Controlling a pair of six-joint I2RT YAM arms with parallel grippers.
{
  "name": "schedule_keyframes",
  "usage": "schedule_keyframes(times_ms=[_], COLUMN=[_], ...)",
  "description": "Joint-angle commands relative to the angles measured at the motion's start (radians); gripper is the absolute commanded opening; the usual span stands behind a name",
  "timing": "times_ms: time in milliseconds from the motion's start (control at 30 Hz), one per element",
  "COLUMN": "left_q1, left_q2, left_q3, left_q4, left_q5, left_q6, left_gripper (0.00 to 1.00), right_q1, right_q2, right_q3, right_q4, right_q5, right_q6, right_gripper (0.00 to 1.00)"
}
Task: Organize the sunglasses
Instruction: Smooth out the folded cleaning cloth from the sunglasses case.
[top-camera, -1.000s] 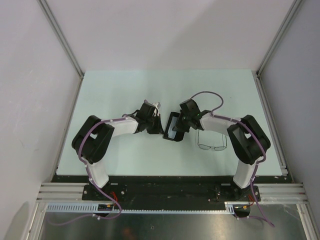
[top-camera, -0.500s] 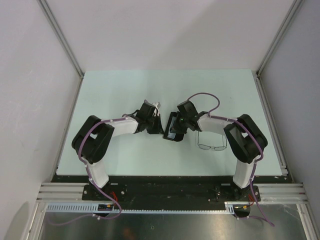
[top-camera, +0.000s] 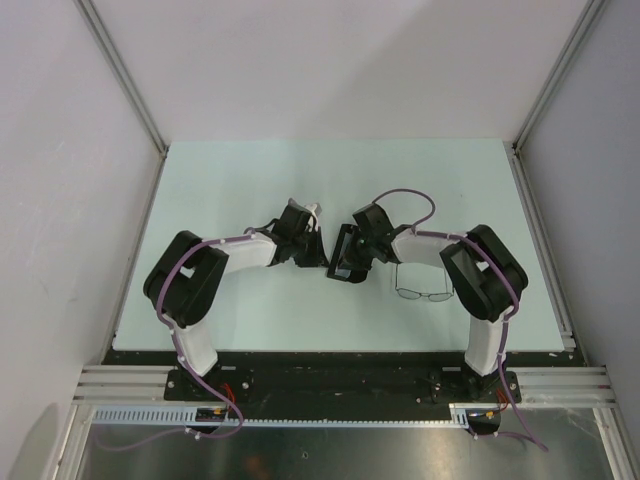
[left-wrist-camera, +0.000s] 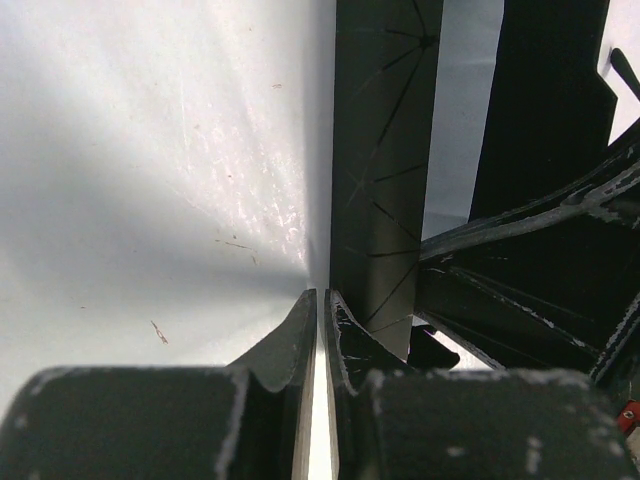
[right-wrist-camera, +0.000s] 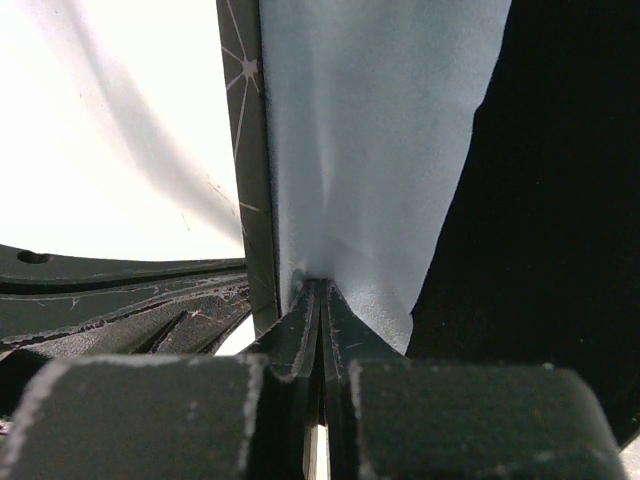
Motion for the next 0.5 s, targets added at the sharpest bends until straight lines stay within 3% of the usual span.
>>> schedule_keyframes(times_ms=[0, 233, 467], left_q1=[-0.011, -0.009, -0.009], left_q2=[-0.038, -0.041, -0.043], left_q3=[0.036, 0.033, 0.030], left_q4=[0.017, 0.018, 0.017], left_q5=[0.027, 0.026, 0.024], left_q6=[-0.006, -0.006, -0.006], left_gripper=[0.11, 0.11, 0.11], right_q1=[0.004, 0.000, -0.014], right_q2=[0.027, 0.024, -0.019], right_q3=[0.022, 0.024, 0.024], right_q4=[0.011, 0.021, 0.018], right_q5=[0.015, 0.023, 0.021], right_q6=[-0.020, -0.033, -0.030], right_gripper=[0.00, 0.00, 0.22])
